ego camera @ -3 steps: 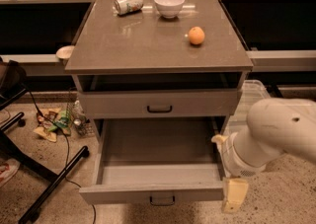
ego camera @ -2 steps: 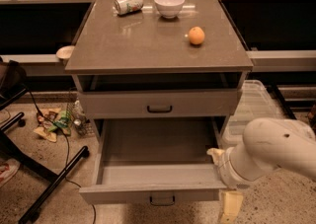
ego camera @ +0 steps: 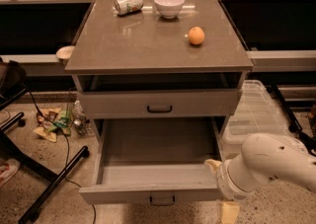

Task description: Close middle drawer

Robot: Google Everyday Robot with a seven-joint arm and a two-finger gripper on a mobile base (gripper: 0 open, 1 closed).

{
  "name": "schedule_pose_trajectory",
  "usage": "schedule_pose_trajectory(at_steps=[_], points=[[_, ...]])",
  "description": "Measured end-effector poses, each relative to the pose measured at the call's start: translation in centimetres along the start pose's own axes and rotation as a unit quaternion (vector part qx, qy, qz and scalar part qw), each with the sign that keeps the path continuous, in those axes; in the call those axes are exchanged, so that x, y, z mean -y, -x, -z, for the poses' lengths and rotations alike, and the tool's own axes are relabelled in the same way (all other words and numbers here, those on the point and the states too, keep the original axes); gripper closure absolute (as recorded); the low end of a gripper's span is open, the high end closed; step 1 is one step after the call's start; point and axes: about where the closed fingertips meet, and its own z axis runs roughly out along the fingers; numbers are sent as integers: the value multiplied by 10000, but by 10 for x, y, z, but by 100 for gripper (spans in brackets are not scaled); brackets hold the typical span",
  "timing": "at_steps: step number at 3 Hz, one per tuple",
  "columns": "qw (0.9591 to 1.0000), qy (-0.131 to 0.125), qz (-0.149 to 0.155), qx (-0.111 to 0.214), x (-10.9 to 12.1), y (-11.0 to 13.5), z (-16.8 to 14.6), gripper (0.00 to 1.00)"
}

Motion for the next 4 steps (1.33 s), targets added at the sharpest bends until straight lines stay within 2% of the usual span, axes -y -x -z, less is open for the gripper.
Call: schedule_pose_trajectory(at_steps=[1, 2, 3, 4], points=[[10000, 17, 72, -60, -4, -2, -10, 0], [9995, 201, 175, -163, -15, -13, -46, 0], [9992, 322, 170, -151, -24, -31, -79, 19], [9989, 435, 176, -90, -26, -43, -108, 42]])
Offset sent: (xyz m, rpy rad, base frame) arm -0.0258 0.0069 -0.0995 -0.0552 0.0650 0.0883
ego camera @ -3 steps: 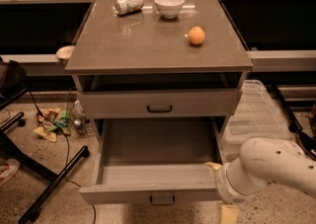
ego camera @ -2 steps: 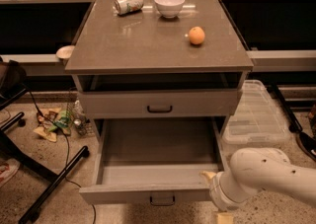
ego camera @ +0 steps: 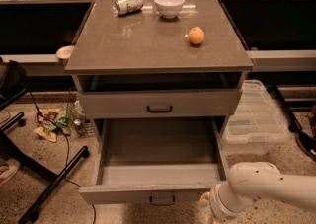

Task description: Close middle drawer

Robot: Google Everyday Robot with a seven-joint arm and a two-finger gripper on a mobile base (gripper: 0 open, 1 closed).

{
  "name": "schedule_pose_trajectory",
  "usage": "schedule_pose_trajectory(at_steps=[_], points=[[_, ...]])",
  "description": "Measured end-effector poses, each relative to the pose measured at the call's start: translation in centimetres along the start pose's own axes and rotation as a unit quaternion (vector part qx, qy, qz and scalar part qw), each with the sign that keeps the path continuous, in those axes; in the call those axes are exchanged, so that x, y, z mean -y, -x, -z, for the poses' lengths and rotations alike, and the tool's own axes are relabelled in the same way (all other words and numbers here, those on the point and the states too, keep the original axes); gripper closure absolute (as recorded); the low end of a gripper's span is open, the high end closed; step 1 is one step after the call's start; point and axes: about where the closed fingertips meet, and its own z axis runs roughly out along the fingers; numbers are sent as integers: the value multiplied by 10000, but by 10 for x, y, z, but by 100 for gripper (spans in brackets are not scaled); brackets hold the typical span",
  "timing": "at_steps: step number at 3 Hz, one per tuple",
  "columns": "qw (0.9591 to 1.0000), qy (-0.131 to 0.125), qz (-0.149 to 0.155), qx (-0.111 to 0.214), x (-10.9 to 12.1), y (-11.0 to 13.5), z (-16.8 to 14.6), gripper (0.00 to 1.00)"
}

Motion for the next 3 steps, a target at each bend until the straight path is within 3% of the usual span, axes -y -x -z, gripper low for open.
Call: schedule_pose_trajectory(at_steps=[2, 3], points=[[10000, -45, -55, 52, 34, -17, -40, 89], [9995, -278, -102, 118, 58, -21, -45, 85]])
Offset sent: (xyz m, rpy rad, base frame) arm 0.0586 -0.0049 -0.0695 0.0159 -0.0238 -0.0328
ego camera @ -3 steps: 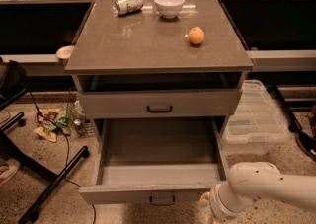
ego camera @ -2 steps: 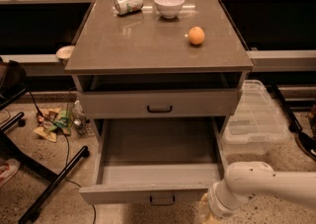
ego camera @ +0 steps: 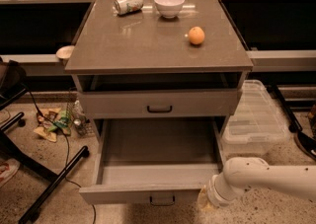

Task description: Close middle drawer

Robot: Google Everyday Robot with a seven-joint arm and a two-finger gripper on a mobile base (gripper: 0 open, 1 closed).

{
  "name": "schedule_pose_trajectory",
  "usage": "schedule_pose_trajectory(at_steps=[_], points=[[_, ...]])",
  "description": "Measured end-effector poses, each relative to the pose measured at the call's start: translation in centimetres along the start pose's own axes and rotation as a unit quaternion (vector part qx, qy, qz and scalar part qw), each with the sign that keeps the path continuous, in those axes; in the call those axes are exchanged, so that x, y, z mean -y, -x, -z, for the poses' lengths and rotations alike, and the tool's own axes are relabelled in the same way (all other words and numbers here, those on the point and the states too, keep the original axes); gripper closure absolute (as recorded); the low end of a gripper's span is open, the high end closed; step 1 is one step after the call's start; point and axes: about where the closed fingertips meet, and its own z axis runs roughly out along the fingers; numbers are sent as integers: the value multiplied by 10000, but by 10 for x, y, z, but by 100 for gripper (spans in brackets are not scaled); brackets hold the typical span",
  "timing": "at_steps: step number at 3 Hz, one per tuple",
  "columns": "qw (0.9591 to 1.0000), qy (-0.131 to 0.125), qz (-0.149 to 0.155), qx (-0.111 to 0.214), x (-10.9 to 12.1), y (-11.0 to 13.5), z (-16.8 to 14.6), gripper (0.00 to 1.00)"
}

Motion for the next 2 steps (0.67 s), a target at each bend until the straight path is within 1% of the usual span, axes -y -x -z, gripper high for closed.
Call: schedule_pose_trajectory(at_steps=[1, 2], points=[[9998, -143, -71, 139, 16, -3, -5, 62], [9998, -148, -70, 142, 17, -3, -5, 39]])
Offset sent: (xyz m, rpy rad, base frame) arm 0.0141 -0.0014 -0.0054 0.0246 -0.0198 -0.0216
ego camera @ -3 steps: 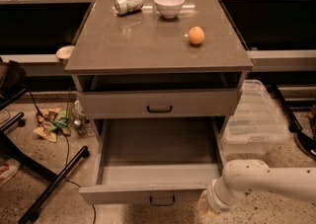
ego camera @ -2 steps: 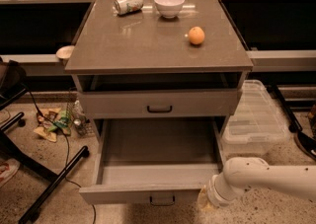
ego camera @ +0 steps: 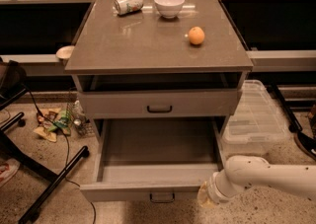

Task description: Close middle drawer

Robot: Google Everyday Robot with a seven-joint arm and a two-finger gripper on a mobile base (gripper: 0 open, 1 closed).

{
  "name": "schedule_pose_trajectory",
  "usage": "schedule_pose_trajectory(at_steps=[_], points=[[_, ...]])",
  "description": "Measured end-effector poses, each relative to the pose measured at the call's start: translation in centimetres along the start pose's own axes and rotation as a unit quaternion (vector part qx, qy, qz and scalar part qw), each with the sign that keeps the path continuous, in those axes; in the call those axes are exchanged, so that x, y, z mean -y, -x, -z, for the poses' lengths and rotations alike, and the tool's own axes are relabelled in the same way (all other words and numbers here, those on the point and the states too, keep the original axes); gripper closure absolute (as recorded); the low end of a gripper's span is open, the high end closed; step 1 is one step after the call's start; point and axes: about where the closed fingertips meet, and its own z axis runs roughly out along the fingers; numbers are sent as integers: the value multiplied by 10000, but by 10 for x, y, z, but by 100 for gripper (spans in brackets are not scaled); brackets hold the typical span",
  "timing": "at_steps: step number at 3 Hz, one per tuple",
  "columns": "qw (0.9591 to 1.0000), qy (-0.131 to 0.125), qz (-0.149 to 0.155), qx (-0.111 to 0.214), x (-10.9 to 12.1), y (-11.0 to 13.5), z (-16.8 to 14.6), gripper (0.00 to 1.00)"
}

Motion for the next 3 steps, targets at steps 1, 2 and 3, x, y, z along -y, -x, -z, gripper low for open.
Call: schedule_pose_trajectory(at_steps=[1, 2, 3], points=[[10000, 0, 0, 0, 0, 0, 0, 15], [10000, 1, 0, 0, 0, 0, 0, 0], [10000, 1, 0, 0, 0, 0, 0, 0]])
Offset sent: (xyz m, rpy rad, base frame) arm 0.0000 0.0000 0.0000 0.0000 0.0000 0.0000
